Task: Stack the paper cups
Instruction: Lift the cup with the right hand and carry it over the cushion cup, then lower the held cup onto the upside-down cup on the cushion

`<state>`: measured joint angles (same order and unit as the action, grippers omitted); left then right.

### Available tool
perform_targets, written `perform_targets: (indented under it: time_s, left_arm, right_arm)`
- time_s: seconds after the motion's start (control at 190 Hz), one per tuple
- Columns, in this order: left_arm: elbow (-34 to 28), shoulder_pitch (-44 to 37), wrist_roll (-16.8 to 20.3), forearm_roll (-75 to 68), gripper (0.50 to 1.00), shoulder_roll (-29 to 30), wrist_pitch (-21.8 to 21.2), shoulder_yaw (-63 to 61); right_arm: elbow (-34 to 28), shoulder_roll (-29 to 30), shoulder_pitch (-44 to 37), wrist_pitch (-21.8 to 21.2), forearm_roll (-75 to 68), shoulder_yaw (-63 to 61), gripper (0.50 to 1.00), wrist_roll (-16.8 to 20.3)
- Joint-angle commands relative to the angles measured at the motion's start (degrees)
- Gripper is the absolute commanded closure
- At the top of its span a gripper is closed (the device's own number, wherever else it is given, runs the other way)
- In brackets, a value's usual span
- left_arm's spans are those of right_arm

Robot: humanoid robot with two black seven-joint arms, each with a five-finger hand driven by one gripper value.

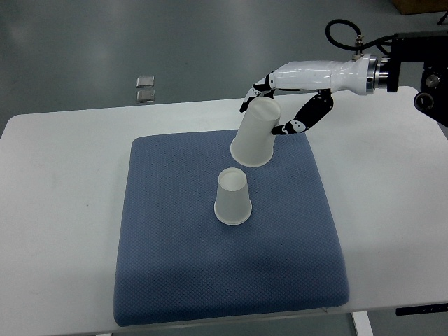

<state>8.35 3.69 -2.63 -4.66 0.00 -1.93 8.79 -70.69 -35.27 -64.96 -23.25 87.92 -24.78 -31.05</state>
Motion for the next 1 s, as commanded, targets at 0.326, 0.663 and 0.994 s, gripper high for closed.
perform_targets:
  time_s: [0.326,0.663,0.994]
  left_arm:
    - [0.0,0.0,0.0,0.0,0.500,0.0,0.0,0.0]
    - [0.0,0.0,0.0,0.0,0.500,0.0,0.0,0.0]
    - [0.0,0.0,0.0,0.0,0.500,0.0,0.0,0.0]
  right_arm:
    - [-1.2,3.6,-0.1,-1.1,0.4,1.0,0.918,3.5]
    - [-1.6,4.1,-0.2,-2.2,1.3,2.0,0.908,4.5]
    - [-2.7,4.2,0.0,-2.5,1.5,2.5,0.908,5.7]
